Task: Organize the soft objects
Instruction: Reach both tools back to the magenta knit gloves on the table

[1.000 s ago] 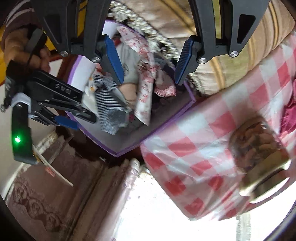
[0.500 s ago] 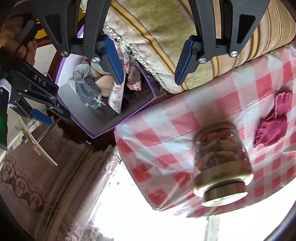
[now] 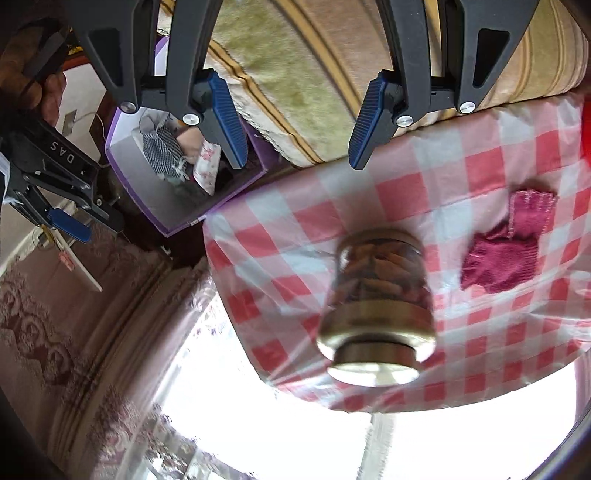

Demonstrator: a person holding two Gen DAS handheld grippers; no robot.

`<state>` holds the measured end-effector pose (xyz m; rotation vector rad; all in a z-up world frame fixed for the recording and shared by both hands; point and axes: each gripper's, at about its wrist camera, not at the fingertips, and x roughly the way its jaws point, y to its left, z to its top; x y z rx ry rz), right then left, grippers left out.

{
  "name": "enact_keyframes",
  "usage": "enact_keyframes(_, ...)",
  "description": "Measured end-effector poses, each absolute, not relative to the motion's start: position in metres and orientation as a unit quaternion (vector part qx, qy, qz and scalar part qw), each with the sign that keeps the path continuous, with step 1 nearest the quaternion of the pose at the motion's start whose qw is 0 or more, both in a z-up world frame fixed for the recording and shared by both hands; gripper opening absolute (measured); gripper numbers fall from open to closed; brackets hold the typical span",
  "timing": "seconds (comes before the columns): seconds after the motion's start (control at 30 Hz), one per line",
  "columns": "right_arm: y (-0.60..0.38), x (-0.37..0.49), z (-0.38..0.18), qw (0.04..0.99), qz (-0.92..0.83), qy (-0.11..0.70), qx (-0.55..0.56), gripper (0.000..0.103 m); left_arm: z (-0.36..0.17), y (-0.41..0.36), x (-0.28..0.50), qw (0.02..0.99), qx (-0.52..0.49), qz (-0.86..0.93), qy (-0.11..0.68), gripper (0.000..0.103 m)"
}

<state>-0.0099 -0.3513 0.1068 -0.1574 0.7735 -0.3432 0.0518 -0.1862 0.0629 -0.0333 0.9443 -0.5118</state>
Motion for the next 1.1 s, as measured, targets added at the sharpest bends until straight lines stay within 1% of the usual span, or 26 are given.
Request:
enact_keyframes(0.33,-0.273,0.023,0.124,0.926,-0.036,0.373,-0.053,0.071,0.072,-0.122,0.059,0.880,-0.055,-0.198,0.427,0.061)
enact_keyframes(0.53,-0.224,0.047,0.116,0.920,0.044,0.386,-0.055,0.071,0.062,-0.070,0.066,0.886,-0.084,-0.148,0.431,0.061)
enact_keyframes(0.73,-0.194,0.080,0.098,0.909,0.083,0.403,-0.066,0.072,0.049,-0.020,0.082,0.888,-0.112,-0.095,0.436,0.061)
enact_keyframes(0.93,-0.158,0.121,0.075,0.895,0.115,0.424,-0.081,0.072,0.037,0.026,0.120,0.885,-0.130,-0.035,0.447,0.061)
enact_keyframes(1.1,-0.131,0.153,0.057,0.885,0.128,0.438,-0.096,0.073,0.016,0.042,0.169,0.874,-0.102,-0.008,0.475,0.061)
